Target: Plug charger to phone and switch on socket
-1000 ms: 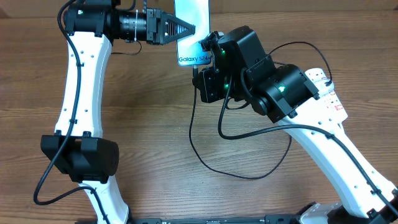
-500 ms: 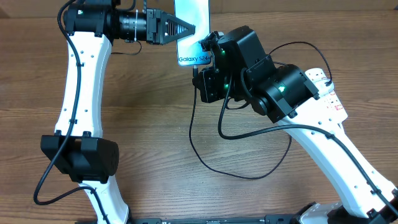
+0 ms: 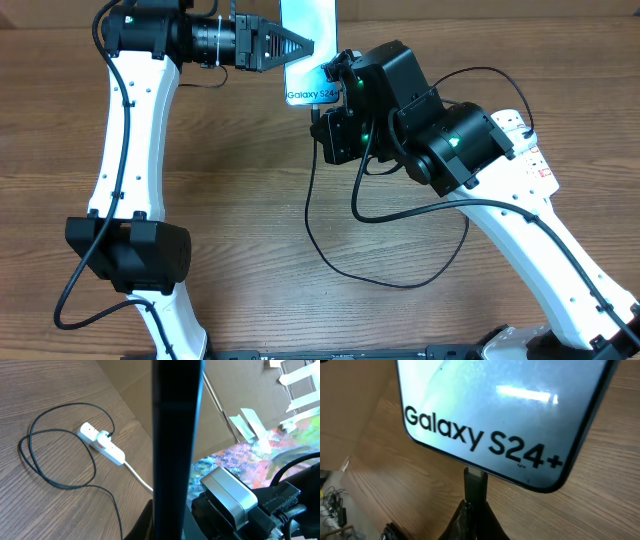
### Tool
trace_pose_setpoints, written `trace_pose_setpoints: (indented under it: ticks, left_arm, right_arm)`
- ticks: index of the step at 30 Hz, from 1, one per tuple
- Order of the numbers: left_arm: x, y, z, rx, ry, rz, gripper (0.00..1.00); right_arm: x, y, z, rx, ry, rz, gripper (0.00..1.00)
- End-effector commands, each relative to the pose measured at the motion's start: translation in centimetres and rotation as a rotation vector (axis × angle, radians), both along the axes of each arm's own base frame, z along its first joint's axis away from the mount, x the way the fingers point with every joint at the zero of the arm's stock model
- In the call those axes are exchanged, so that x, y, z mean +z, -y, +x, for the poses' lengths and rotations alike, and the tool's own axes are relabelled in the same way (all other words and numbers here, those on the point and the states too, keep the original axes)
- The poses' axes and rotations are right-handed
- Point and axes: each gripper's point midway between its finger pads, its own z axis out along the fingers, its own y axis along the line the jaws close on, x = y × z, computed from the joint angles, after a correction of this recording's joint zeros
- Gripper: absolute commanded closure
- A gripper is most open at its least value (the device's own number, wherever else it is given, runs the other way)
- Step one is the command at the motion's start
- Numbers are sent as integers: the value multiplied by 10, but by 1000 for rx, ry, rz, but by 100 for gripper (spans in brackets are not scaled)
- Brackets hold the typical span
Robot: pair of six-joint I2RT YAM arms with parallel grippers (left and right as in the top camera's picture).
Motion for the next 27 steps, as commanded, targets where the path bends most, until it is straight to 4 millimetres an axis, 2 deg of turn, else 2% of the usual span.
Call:
trace_pose_setpoints:
  ticks: [1, 27]
  left_arm:
    - [11, 0, -5, -29, 36, -38, 96]
    - [14, 1, -8, -43, 35, -59, 96]
  right_arm:
    - [24, -1, 1, 9, 42, 58, 96]
    - [22, 0, 1, 4, 37, 51, 96]
